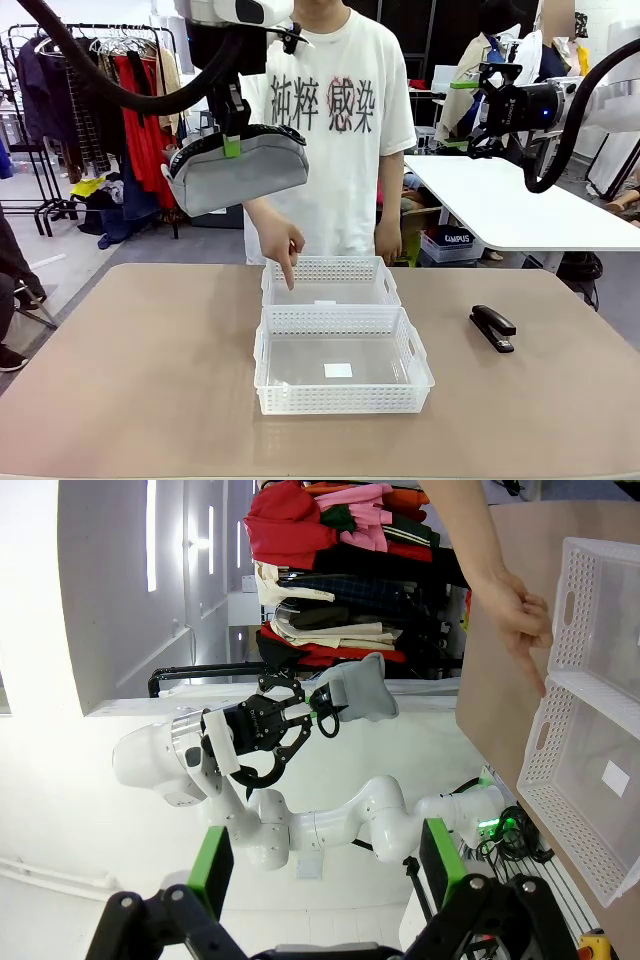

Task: Distribute items into two baskets.
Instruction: Move the picked Pencil pouch towards the Organizing basket indicated by the person, stopping as directed.

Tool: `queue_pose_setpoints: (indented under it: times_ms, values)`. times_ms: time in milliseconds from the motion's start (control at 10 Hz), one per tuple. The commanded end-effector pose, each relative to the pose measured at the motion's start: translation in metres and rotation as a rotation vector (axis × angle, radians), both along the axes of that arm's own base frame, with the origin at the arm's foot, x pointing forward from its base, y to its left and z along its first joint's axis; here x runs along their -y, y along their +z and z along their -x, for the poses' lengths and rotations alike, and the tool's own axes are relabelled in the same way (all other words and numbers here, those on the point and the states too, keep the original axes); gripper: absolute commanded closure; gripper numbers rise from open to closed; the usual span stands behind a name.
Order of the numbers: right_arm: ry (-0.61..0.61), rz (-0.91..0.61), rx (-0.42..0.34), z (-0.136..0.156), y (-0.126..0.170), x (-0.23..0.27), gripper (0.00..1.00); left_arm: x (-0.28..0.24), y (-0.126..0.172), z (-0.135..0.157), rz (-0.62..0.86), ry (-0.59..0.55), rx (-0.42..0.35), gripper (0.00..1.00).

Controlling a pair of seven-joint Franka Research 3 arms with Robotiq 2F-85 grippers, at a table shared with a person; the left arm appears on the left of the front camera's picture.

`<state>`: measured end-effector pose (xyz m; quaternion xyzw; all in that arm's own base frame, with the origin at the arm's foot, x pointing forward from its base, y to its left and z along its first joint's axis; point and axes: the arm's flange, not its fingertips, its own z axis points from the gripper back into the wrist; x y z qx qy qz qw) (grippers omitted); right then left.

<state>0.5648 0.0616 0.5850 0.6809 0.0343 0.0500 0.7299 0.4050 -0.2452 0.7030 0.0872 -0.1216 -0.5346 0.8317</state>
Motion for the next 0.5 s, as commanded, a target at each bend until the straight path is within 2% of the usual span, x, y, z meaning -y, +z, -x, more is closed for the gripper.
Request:
queue_pose_setpoints:
  times_ms: [0,400]
  values:
    - [0.001,-0.002,0.004,0.0012,0.0021,-0.0002,0.0,0.0017,-0.0001,0.0008,-0.004,-0.019,-0.001,1.0]
    - [0.001,-0.002,0.004,0.0012,0.0021,-0.0002,0.0,0.0028,-0.0024,-0.0007,-0.003,-0.006,-0.005,1.0]
